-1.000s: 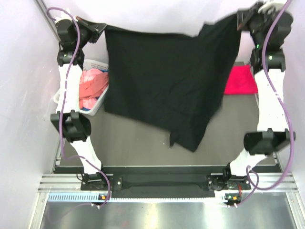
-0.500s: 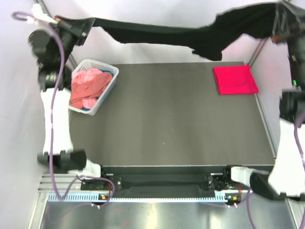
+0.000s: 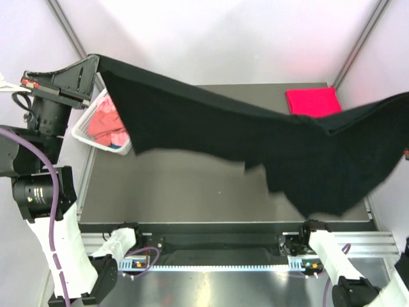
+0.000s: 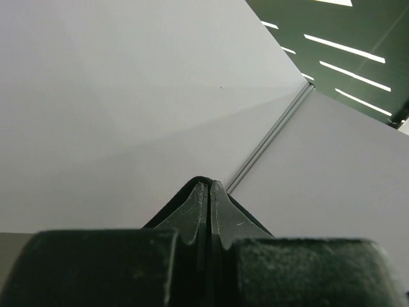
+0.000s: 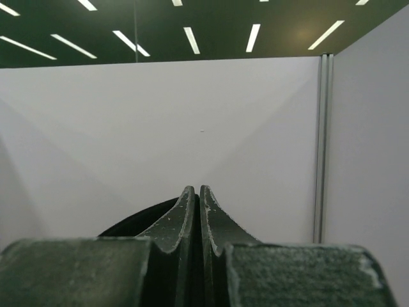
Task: Fold and stack the t-shirts
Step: Flatten the tshirt out
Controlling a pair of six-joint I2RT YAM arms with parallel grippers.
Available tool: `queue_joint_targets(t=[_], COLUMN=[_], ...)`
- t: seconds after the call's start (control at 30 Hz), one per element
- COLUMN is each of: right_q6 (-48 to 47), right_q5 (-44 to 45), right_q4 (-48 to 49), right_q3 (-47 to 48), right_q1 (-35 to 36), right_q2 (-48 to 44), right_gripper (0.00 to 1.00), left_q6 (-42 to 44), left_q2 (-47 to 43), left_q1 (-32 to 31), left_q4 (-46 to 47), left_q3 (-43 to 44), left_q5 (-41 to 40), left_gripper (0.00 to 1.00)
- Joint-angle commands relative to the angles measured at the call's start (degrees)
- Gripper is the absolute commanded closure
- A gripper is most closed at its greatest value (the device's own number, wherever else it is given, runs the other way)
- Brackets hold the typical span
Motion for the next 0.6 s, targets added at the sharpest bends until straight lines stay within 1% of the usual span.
queue_joint_targets(t=[0.0, 0.1, 0.17, 0.2, 0.23, 0.27, 0.3, 0.4, 0.43, 0.47, 0.53, 0.57], right_q6=[-1.26, -2.75, -4.16, -4.51, -4.60, -4.60, -6.25, -6.27, -6.18, -6.09, -5.57, -5.48], right_q5=[2.99, 3.78, 4.66, 4.66, 4.66, 4.66, 3.36, 0.46, -1.64, -2.53, -4.12, -4.47], right_q4=[-2.90, -2.29, -1.42, -0.80, 1.55, 2.97, 7.16, 13.51, 18.40, 21.50, 29.22, 36.14], right_q3=[3.06, 2.90, 1.15, -1.73, -3.67, -5.70, -10.24, -18.25, -19.94, -23.96, -28.54, -32.40], right_q1=[-0.42, 0.02, 0.20, 0.20, 0.20, 0.20, 0.20, 0.20, 0.20, 0.20, 0.20, 0.20], right_q2=[0.57, 1.97, 4.07, 4.78, 5.57, 7.06, 7.77, 12.07, 14.69, 15.93, 19.79, 21.29], right_gripper=[1.00, 1.00, 1.00, 1.00, 1.00, 1.00, 1.00, 1.00, 1.00, 1.00, 1.00, 1.00], left_q6=[1.27, 1.71, 2.32, 2.41, 2.41, 1.98, 1.45, -0.04, -0.57, -0.57, 0.30, 0.74], left_q2=[0.76, 1.02, 2.16, 2.68, 3.38, 3.65, 4.61, 7.42, 9.87, 11.29, 15.59, 17.44], left_q1=[0.30, 0.30, 0.30, 0.30, 0.30, 0.30, 0.30, 0.22, 0.22, 0.04, -0.48, -0.75], left_q4=[-5.20, -6.52, -6.43, -6.26, -5.56, -2.25, -0.13, 7.08, 9.01, 11.82, 14.30, 15.44], left_q3=[0.34, -0.45, -3.34, -5.01, -9.12, -11.59, -16.58, -23.63, -25.05, -26.37, -29.19, -29.81], left_q5=[-3.13, -4.27, -4.62, -4.71, -4.54, -4.28, -3.75, -2.43, -1.91, -1.90, -3.82, -4.27], left_gripper=[1.00, 1.00, 1.00, 1.00, 1.00, 1.00, 1.00, 1.00, 1.00, 1.00, 1.00, 1.00])
